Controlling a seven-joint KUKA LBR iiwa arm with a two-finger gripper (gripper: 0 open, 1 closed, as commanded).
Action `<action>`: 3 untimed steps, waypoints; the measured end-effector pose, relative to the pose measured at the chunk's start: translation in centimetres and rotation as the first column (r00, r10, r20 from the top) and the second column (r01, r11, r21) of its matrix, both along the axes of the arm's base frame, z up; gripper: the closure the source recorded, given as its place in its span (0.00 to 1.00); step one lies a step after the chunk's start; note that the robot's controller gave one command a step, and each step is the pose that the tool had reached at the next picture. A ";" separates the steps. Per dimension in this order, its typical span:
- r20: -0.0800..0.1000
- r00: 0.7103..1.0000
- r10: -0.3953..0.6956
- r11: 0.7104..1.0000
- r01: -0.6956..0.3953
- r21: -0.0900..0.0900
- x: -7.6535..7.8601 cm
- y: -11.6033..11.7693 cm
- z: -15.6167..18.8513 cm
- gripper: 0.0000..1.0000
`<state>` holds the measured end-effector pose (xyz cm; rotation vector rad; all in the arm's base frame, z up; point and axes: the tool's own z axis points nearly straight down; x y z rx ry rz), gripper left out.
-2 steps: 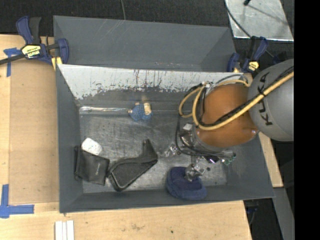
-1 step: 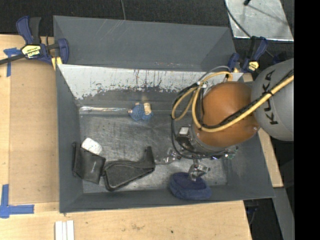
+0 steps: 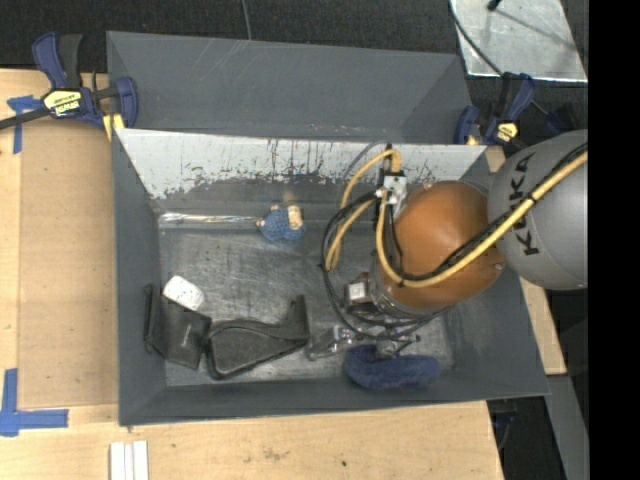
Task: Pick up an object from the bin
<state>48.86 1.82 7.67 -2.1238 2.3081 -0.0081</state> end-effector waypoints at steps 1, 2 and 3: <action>-0.002 1.000 -0.001 1.000 0.001 0.002 0.2 0.2 0.4 0.00; -0.002 1.000 -0.005 1.000 0.005 -0.008 0.4 -0.3 0.5 1.00; 0.000 1.000 -0.007 1.000 0.007 0.002 0.6 -0.3 4.9 1.00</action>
Offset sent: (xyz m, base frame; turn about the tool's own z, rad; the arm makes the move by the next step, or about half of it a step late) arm 0.0000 0.0000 0.0000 0.0000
